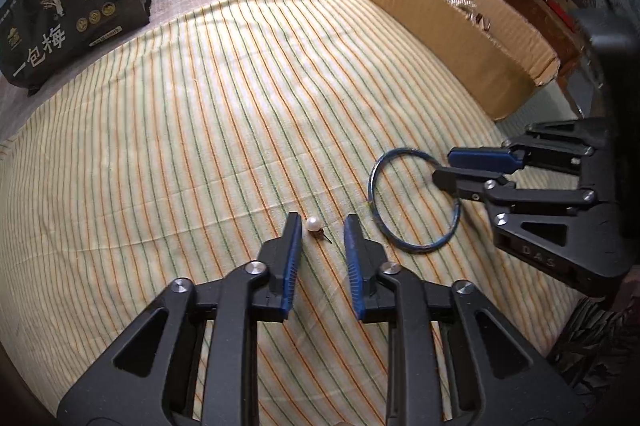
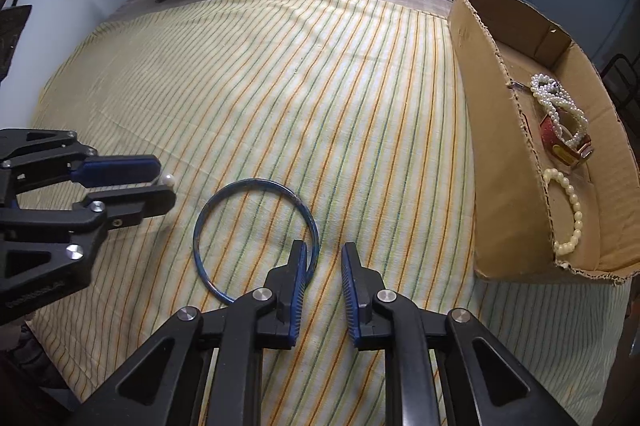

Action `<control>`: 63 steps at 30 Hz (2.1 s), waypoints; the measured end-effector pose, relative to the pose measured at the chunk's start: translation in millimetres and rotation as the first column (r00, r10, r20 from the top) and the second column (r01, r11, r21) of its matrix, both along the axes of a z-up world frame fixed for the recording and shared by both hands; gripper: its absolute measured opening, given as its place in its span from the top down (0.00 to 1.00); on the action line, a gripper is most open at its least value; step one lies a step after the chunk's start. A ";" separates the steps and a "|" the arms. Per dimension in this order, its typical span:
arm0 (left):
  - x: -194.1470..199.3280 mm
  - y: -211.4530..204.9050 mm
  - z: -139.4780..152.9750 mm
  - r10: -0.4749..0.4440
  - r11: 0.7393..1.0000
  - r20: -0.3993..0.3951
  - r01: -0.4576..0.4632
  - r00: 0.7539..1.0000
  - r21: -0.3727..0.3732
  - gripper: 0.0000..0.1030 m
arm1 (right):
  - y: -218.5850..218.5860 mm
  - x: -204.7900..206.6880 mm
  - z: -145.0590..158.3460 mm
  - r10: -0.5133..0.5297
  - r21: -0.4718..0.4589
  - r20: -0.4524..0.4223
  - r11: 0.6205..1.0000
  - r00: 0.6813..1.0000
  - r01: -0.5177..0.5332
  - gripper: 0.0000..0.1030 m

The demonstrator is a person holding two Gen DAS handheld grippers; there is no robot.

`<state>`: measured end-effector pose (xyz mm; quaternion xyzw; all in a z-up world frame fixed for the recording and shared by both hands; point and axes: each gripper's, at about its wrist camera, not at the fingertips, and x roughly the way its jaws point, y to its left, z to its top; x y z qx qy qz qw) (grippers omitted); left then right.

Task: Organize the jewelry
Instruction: 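Lower the right tool onto the blue bangle and close on its rim, then carry the bangle and earring over the box with both tools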

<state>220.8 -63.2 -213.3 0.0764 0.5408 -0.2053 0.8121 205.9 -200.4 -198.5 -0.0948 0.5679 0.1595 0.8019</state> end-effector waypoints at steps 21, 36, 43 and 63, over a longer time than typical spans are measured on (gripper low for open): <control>-4.1 -4.9 -10.7 -0.015 0.999 0.031 0.014 0.999 0.042 0.95 | 1.9 -0.8 -1.1 0.007 0.010 0.005 1.000 1.000 -0.007 0.93; 5.7 -10.8 -12.0 0.007 0.999 0.035 -0.008 0.999 0.039 0.85 | 1.7 -1.2 -0.2 0.005 0.013 0.005 1.000 1.000 -0.005 0.93; 9.4 -11.4 -13.1 0.020 0.999 0.044 -0.021 0.999 0.035 0.94 | 2.7 -2.3 1.2 0.018 0.008 0.014 1.000 1.000 -0.018 0.98; -0.3 16.4 53.2 0.101 0.993 0.162 -0.090 0.982 -0.073 0.94 | -5.0 -11.3 75.3 -0.010 0.164 0.160 0.986 0.987 -0.017 0.99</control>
